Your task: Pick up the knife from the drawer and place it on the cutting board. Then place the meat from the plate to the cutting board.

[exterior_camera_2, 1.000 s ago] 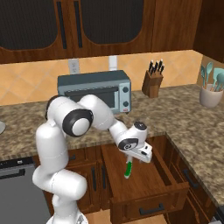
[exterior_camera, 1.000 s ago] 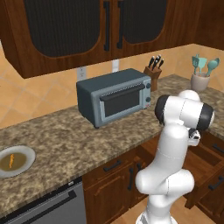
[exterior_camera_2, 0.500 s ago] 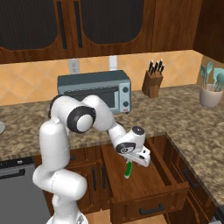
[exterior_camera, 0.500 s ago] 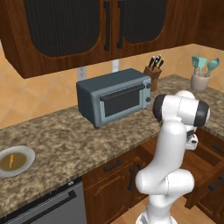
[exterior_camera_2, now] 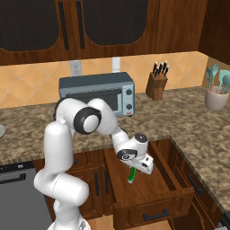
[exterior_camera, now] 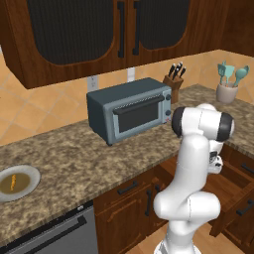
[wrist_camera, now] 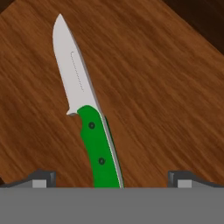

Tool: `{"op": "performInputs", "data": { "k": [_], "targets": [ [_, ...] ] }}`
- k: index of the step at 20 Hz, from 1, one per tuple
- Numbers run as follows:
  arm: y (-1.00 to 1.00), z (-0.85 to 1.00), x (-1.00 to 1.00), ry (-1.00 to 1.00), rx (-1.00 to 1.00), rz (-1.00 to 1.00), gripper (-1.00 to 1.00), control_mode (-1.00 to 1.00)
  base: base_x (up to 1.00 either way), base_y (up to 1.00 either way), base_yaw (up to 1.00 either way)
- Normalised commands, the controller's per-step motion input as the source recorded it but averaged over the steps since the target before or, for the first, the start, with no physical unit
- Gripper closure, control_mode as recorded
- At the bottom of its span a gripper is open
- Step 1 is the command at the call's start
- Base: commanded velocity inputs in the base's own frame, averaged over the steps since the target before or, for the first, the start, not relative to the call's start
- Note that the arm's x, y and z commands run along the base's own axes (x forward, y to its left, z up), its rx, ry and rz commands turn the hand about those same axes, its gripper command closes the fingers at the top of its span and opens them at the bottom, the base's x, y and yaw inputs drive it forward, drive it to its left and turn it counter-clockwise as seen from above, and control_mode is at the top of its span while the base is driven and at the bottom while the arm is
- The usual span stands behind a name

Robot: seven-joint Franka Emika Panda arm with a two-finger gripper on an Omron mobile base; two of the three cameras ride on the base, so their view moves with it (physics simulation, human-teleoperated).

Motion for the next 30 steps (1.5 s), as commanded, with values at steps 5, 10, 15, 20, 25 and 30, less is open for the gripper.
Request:
{"op": "performInputs", "data": {
  "k": [5,10,15,20,25,30],
  "targets": [
    [0.05,-0.27,0.00,0.00,0.00,0.00,-1.00,-1.00,0.00,0.00,0.00],
    [0.05,-0.28,0.00,0.00,0.00,0.00,-1.00,-1.00,0.00,0.00,0.00],
    [0.00,-0.26,0.00,0.00,0.00,0.00,-1.00,-1.00,0.00,0.00,0.00],
    [0.00,-0.26,0.00,0.00,0.00,0.00,-1.00,-1.00,0.00,0.00,0.00],
    [0.09,-0.32,0.01,0.00,-0.01,0.00,1.00,-1.00,0.00,0.00,0.00],
    [0.03,-0.30,-0.13,0.00,-0.05,0.00,1.00,-1.00,0.00,0.00,0.00]
  ]
}}
